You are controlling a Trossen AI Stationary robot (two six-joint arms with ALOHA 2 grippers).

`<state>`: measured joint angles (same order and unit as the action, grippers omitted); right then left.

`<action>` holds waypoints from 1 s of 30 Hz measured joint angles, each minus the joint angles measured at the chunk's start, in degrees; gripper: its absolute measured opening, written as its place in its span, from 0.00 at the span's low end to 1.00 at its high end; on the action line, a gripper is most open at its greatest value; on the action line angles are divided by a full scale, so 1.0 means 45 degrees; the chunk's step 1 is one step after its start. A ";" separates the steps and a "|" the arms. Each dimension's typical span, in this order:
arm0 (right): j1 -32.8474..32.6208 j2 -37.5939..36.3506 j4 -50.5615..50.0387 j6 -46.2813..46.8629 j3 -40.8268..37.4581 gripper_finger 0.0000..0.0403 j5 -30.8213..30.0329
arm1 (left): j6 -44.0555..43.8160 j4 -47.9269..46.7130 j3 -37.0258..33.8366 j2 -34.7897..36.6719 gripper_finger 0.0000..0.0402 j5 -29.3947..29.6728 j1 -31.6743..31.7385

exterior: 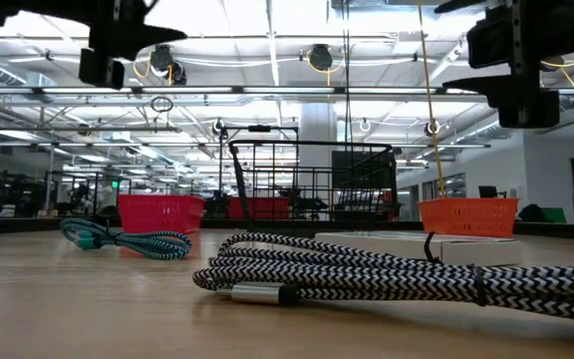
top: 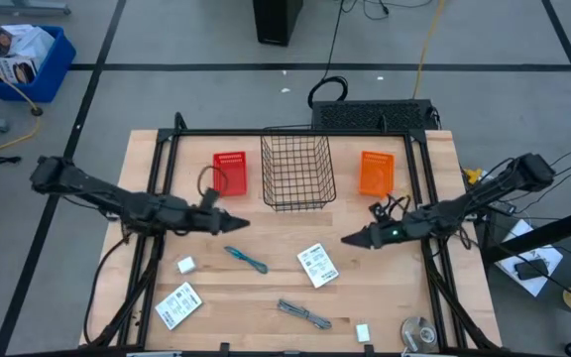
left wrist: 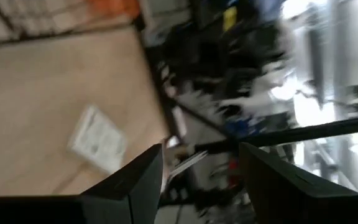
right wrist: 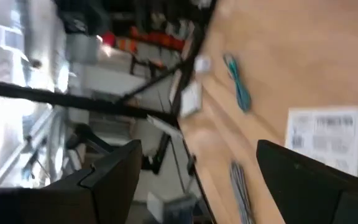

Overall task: Pick and place items into bin
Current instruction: Put the right white box into the orange bin

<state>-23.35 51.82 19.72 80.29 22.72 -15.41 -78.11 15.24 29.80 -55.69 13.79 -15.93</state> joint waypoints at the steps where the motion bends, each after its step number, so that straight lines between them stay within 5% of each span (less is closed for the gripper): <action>1: 0.0000 0.0192 -0.0438 0.0165 0.0220 0.77 0.0353 | -0.0201 -0.0348 0.0266 -0.0375 0.53 -0.0207 0.0005; 7: 0.0000 0.1223 -0.2695 0.1177 0.0947 0.77 0.2789 | -0.0051 -0.0890 0.1420 -0.2897 0.53 -0.2158 0.0001; 15: 0.0005 0.2841 -0.3220 0.1946 0.0940 0.77 0.3186 | 0.0544 -0.0715 0.3252 -0.6471 0.53 -0.3815 -0.0002; 30: 0.0000 0.5199 -0.2695 0.2250 0.0937 0.77 0.4113 | 0.3786 -0.1203 0.7149 -1.1105 0.53 -0.4763 -0.0184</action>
<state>-23.35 75.22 7.59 90.41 26.94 3.10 -61.07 9.82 61.97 -105.66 -7.64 -16.75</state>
